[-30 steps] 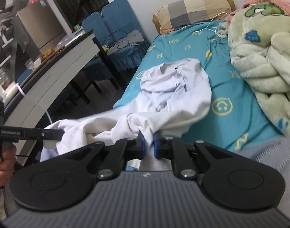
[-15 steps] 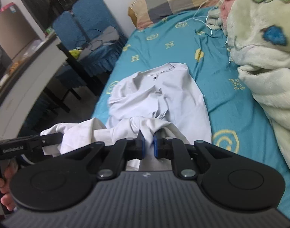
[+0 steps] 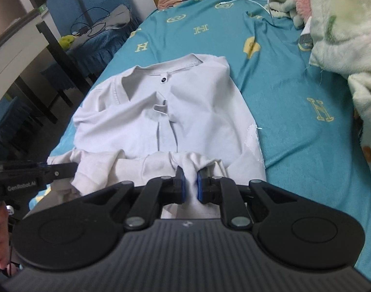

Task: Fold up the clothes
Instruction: 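Fold the held hem toward the collar with both grippers and release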

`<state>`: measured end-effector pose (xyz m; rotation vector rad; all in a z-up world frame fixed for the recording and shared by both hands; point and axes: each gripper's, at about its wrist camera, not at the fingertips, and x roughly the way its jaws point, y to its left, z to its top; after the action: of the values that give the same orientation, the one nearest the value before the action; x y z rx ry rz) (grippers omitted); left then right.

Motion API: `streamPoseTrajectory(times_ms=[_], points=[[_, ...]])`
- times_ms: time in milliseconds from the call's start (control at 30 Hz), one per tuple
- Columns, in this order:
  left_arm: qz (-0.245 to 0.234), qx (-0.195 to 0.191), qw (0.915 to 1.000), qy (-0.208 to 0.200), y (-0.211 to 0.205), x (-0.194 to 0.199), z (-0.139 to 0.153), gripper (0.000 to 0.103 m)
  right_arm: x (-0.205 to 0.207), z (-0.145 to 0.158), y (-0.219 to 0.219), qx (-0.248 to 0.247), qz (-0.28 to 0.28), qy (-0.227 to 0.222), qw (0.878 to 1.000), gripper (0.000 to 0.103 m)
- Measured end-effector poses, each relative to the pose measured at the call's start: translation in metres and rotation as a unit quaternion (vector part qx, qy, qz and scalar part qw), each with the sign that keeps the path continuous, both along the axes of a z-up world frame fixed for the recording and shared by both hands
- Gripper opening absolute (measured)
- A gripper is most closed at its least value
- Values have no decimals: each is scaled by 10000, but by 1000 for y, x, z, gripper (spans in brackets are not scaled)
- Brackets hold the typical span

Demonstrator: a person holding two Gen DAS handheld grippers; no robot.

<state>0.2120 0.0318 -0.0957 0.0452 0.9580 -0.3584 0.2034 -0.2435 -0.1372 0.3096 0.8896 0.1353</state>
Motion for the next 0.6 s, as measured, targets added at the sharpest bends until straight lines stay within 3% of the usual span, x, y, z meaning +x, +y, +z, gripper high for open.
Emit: streamPoseTrajectory(times_ms=[100, 200, 267, 300, 333, 467, 600], points=[[56, -2, 10000, -35, 1, -4, 2, 17, -1, 1, -1, 60, -40, 2, 10000, 15], [138, 52, 9997, -190, 1, -19, 13, 35, -6, 7, 0, 44, -68, -60, 9999, 20], [180, 153, 9991, -357, 0, -31, 21, 53, -15, 14, 2, -28, -86, -210, 9997, 38], [188, 206, 9986, -447, 0, -39, 27, 54, -21, 18, 2, -57, -109, -319, 9994, 56], [195, 222, 9981, -533, 0, -47, 32, 57, -28, 24, 2, -60, -142, -430, 9990, 66], [286, 102, 9959, -858, 7, -82, 54, 81, -57, 47, 1, 80, -263, -723, 9970, 68], [297, 0, 9939, -1057, 11, -118, 70, 84, -91, 68, 5, -21, -277, -873, 9958, 69]])
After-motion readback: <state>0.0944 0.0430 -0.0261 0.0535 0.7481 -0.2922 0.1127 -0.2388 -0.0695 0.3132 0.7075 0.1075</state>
